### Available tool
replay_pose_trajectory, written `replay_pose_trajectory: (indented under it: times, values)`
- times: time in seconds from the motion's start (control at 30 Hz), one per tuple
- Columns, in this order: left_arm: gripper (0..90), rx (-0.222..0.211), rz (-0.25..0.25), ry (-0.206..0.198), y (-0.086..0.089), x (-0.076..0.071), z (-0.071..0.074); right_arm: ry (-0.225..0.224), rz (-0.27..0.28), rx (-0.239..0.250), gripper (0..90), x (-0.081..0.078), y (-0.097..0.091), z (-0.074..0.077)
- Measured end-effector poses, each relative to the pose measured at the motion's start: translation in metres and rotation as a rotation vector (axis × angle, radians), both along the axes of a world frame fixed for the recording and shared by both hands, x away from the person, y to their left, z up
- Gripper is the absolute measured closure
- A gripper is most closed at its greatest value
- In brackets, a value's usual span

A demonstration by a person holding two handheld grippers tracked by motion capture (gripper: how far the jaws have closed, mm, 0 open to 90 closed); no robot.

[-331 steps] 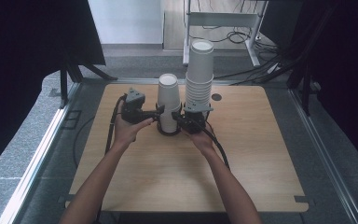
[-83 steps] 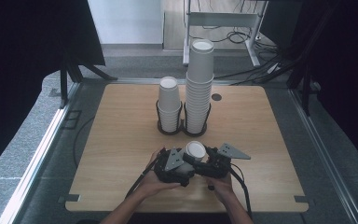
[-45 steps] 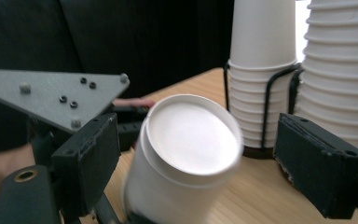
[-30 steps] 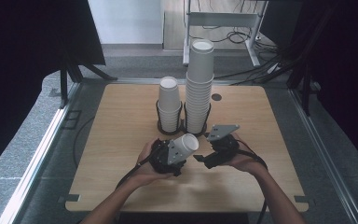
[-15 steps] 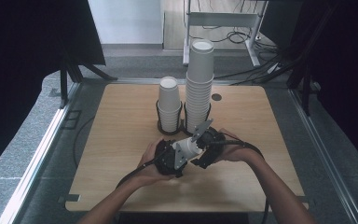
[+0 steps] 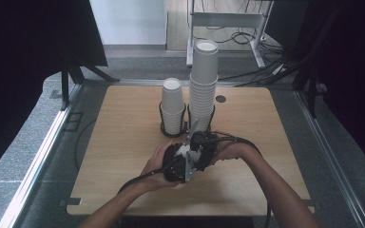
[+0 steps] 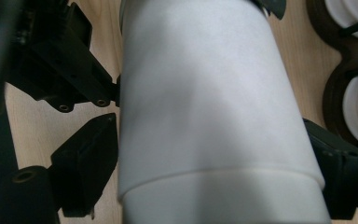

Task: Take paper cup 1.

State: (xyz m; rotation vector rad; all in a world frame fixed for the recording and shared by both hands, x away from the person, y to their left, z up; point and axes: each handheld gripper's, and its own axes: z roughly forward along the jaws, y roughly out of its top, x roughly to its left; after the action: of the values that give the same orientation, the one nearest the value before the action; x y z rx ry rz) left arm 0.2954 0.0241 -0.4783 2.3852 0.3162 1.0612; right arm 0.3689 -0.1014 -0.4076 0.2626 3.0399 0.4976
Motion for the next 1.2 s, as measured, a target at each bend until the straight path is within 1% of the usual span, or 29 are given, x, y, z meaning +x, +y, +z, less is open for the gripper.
replay_pose_trajectory:
  times: [0.03,0.1,0.2,0.23,0.27,0.3,0.37,0.43,0.47,0.5,0.57,0.63,0.7,0.73,0.77,0.8,0.83,0.87,0.9,0.97,1.0,1.03,1.2]
  values:
    - [13.0,-0.001,-0.004,-0.002,0.0,0.0,0.0,0.007,-0.001,-0.001,15.5,0.0,0.0,-0.001]
    - [13.0,0.016,-0.008,-0.001,0.0,-0.001,0.002,0.018,0.002,-0.015,16.5,0.001,0.0,-0.002]
    - [13.1,0.019,-0.013,-0.005,-0.001,-0.001,0.002,0.033,-0.005,-0.028,16.9,0.002,0.0,-0.004]
    - [13.2,0.017,-0.019,-0.01,-0.002,-0.002,0.001,0.05,-0.005,-0.041,17.1,0.003,0.0,-0.006]
    - [13.2,-0.006,-0.02,-0.013,-0.003,-0.003,-0.001,0.055,-0.006,-0.045,18.3,0.004,-0.001,-0.006]
    - [13.2,-0.009,-0.017,-0.016,-0.004,-0.003,-0.002,0.053,-0.007,-0.046,20.9,0.004,-0.001,-0.006]
    - [13.2,-0.004,-0.021,-0.018,-0.004,-0.003,-0.001,0.063,-0.006,-0.045,21.3,0.006,-0.003,-0.007]
    - [13.1,0.032,-0.017,-0.019,-0.004,-0.003,0.001,0.06,0.0,-0.045,21.8,0.007,-0.004,-0.007]
    - [13.0,-0.003,-0.011,-0.012,-0.005,-0.002,-0.002,0.057,0.0,-0.045,22.0,0.007,-0.004,-0.007]
    - [12.7,0.029,-0.014,-0.012,-0.005,-0.002,0.0,0.058,-0.005,-0.044,22.2,0.007,-0.004,-0.007]
    - [11.5,0.035,-0.017,-0.008,-0.005,-0.001,0.0,0.059,0.001,-0.048,22.7,0.008,-0.004,-0.007]
    - [9.3,0.016,-0.009,-0.005,-0.006,-0.001,-0.001,0.06,0.008,-0.05,23.1,0.008,-0.004,-0.007]
    - [0.5,0.006,-0.002,0.012,-0.006,-0.001,0.0,0.053,0.008,-0.055,23.2,0.007,-0.004,-0.008]
    - [0.0,0.006,-0.002,0.012,-0.006,-0.001,0.0,0.053,0.008,-0.055,23.2,0.007,-0.004,-0.008]
    - [0.0,0.0,-0.002,0.005,-0.006,-0.002,0.0,0.04,0.011,-0.063,23.2,0.007,-0.004,-0.008]
    - [0.0,0.002,-0.006,0.006,-0.005,-0.003,0.001,0.034,0.007,-0.062,23.2,0.008,-0.005,-0.009]
    - [0.0,-0.023,0.004,0.003,-0.005,-0.005,0.0,0.032,-0.002,-0.051,23.2,0.008,-0.007,-0.01]
    - [0.0,-0.019,-0.001,-0.005,-0.004,-0.005,0.001,0.03,-0.006,-0.043,23.3,0.008,-0.008,-0.01]
    - [0.0,-0.041,0.004,-0.005,-0.003,-0.006,0.0,0.03,-0.011,-0.039,23.2,0.009,-0.01,-0.011]
    - [0.0,-0.039,0.002,-0.001,0.0,-0.008,0.002,0.024,-0.014,-0.031,23.3,0.009,-0.012,-0.013]
    - [0.0,-0.045,0.004,0.001,0.001,-0.008,0.002,0.024,-0.019,-0.025,23.3,0.009,-0.013,-0.014]
    - [0.0,-0.061,0.006,0.001,0.002,-0.009,0.002,0.022,-0.022,-0.023,23.3,0.009,-0.015,-0.015]
    - [0.0,-0.11,0.011,0.018,0.011,-0.012,0.006,0.017,-0.058,0.022,23.2,0.009,-0.021,-0.019]
